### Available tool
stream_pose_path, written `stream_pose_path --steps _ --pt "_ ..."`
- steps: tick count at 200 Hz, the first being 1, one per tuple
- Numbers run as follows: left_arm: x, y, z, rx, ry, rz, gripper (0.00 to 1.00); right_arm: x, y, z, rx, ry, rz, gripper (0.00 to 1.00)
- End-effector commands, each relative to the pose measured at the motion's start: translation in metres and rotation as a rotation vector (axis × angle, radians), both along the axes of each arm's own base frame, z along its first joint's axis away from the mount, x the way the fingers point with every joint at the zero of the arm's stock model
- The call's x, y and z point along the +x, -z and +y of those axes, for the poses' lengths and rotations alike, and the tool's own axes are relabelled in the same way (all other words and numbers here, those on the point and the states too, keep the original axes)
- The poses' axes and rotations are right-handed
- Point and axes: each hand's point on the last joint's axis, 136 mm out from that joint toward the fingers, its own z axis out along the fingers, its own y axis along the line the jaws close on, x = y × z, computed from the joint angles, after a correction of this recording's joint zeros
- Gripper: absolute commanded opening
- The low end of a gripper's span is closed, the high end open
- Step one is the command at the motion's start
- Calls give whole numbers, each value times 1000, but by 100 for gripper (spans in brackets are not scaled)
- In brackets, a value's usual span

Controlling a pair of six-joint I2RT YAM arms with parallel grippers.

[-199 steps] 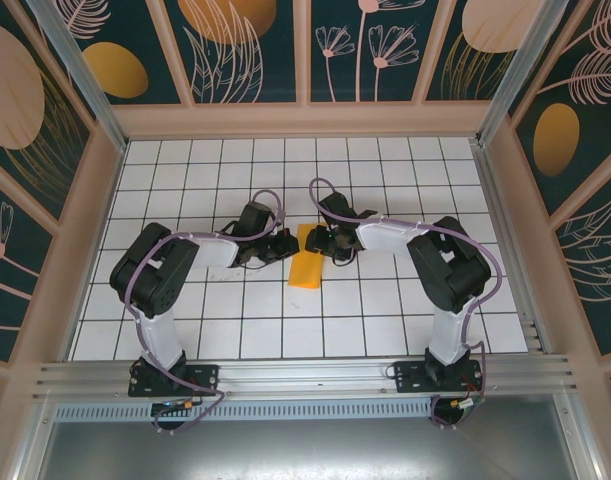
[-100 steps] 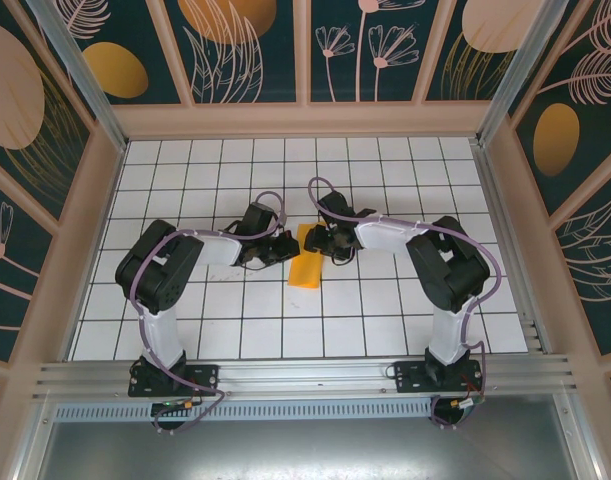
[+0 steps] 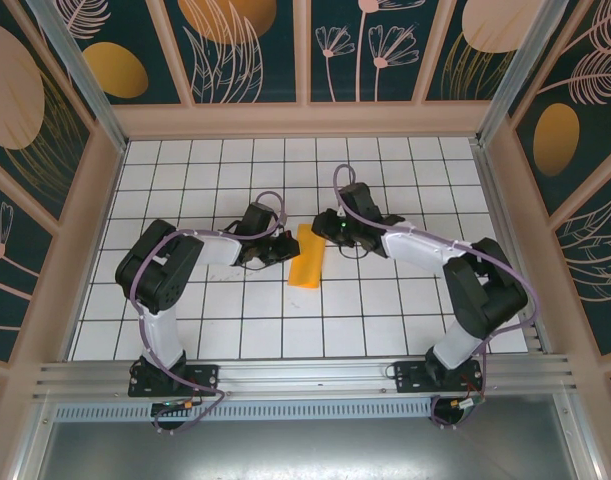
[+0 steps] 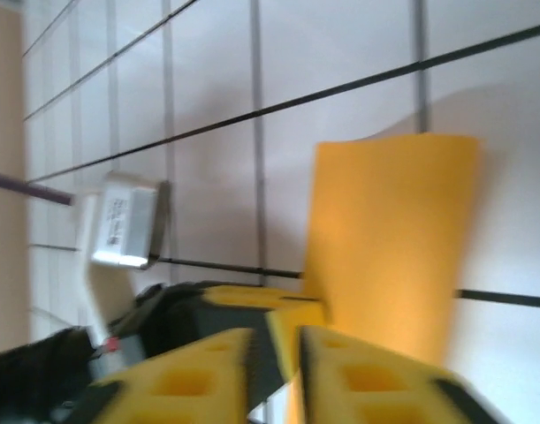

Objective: Fold a paper plane with a square sheet of paper (pick it up from the middle)
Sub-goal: Hold the square sheet of paper at the center of the table, then fold the square sheet of paper in half at the center of the table.

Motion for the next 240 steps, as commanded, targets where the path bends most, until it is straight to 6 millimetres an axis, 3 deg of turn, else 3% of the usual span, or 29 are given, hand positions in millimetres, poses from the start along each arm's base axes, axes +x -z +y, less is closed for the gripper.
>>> stream_pose_path --steps 1,14,90,200,220,240 --pt "-12 28 9 77 12 63 0 -16 11 22 143 -82 68 9" --pt "-13 28 8 75 15 63 0 -18 20 22 137 -80 89 4" --pt "-15 29 8 71 21 71 0 -23 57 14 98 -82 158 4" --pt "-17 34 10 83 21 81 0 -53 118 -26 -10 -34 247 7" --pt "-17 32 9 81 22 78 0 -51 113 -29 -26 -29 231 7" --pt "-17 33 10 82 23 82 0 -43 74 -11 64 -82 141 7"
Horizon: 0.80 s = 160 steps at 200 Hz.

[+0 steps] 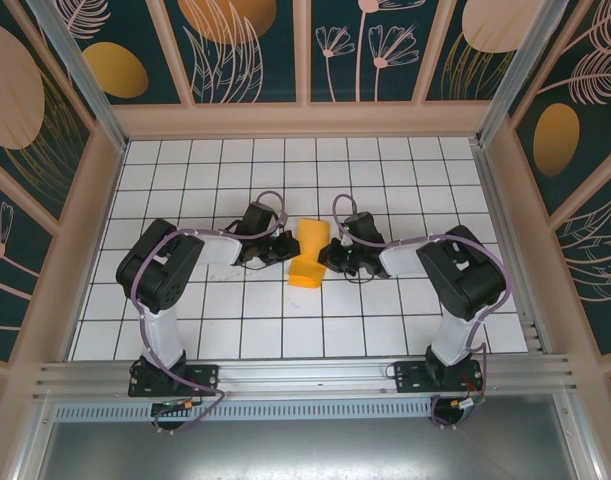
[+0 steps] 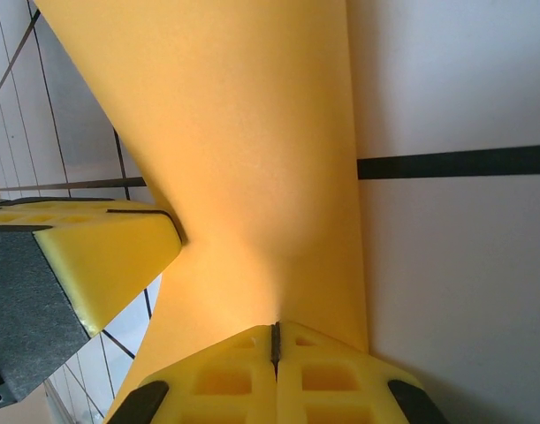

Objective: Fold a paper plane with a square sheet of paper (pick it up from the middle)
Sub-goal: Fold the square sheet of paper in half at the center of the table.

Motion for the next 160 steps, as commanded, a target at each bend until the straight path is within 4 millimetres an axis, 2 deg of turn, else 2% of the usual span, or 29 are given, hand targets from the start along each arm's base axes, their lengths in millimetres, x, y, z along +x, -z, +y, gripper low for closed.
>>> stream_pose_path --steps 1,13,23,60,87,117,137,160 --pt "-17 33 11 85 13 84 0 -4 -17 2 19 -35 -46 7" --pt "-17 32 11 86 11 79 0 -5 -36 11 63 -67 -89 7" --pt "-17 32 11 87 12 78 0 -7 -40 14 75 -78 -97 7" --pt "-17 31 12 86 12 78 0 -23 -23 12 120 -61 -42 4" --pt "-17 32 12 86 13 80 0 -33 1 3 69 -62 6 3" --pt "-18 32 12 89 11 80 0 -42 12 -6 42 -58 22 3" --pt "-18 33 12 90 11 82 0 -39 3 -3 52 -63 2 4" --pt "-18 32 12 88 12 79 0 -33 -24 5 101 -77 -52 4"
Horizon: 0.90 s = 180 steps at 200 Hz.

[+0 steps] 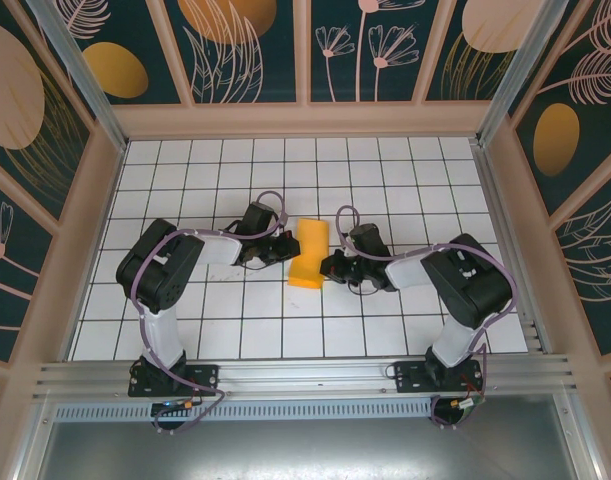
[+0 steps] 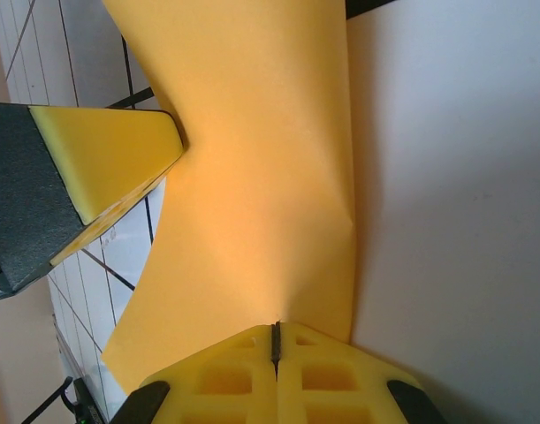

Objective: Fold a paper plane with a square sheet of paper (pick it up from the middle)
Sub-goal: Fold the square sheet of paper in half at the center of the table.

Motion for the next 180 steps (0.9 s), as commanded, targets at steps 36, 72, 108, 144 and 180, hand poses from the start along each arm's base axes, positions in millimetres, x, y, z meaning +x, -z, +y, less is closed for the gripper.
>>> stream_pose_path --steps 36,72,108,144,180 --pt "-18 33 13 90 6 86 0 -6 -38 16 104 -53 -59 4" --pt "-18 32 13 89 7 84 0 -16 -11 12 75 -54 3 4" --pt "-18 33 13 90 6 85 0 -28 15 3 25 -48 53 4" --pt "-19 33 13 93 8 86 0 -22 -4 7 50 -50 12 4" --pt "-19 33 13 90 8 87 0 -24 -31 20 106 -107 -44 4"
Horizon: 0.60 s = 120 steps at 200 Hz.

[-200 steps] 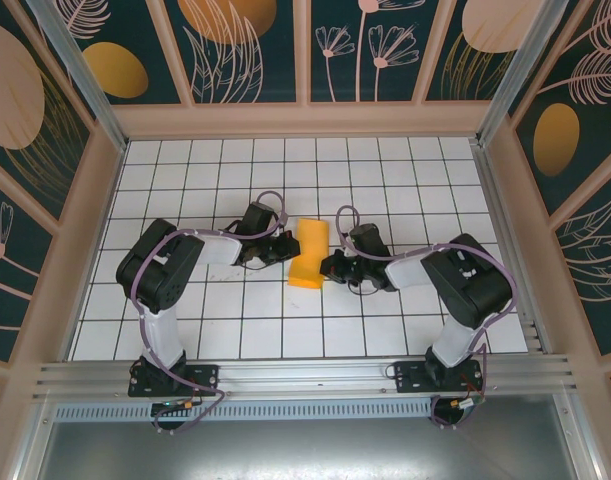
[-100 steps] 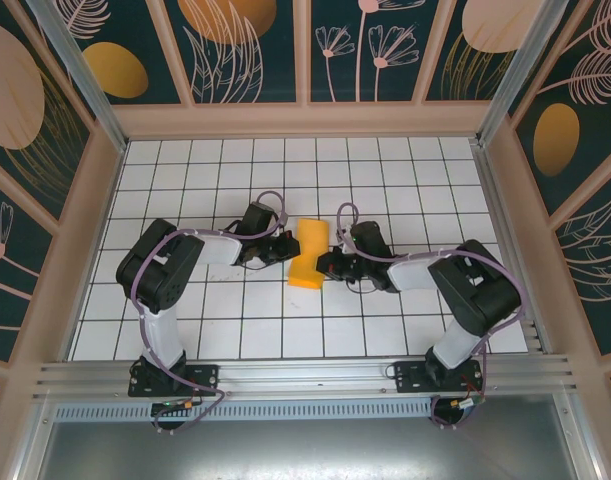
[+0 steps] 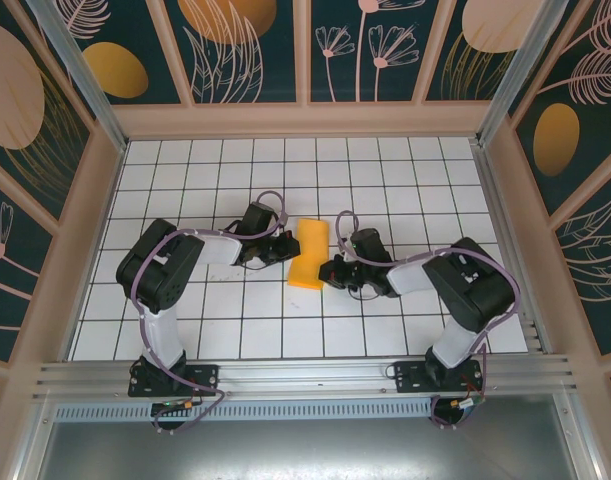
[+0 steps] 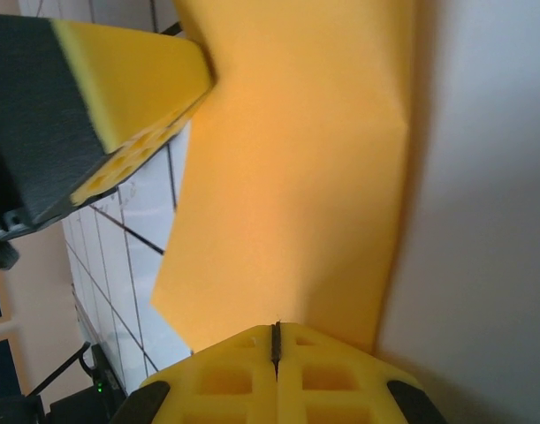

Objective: Fold a paper plane with a square sheet of paper (pick it up from the middle)
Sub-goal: Fold the square sheet of paper in half at the center of the table.

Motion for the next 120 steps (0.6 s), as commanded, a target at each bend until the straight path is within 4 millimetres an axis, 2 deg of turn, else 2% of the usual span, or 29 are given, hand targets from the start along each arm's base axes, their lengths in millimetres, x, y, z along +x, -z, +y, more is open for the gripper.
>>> stream_pose_path --steps 1,22,63,89,120 --pt "-19 33 13 90 7 88 0 -5 -24 13 56 -58 -49 4" --pt "-20 34 14 92 7 87 0 -11 -18 14 68 -63 -30 4" --pt "-20 35 14 93 8 88 0 -28 24 2 -20 -49 55 4" --pt "-20 35 14 95 10 88 0 -29 22 4 -10 -53 50 4" --pt "-20 35 14 94 11 89 0 -21 -4 9 12 -58 -12 4"
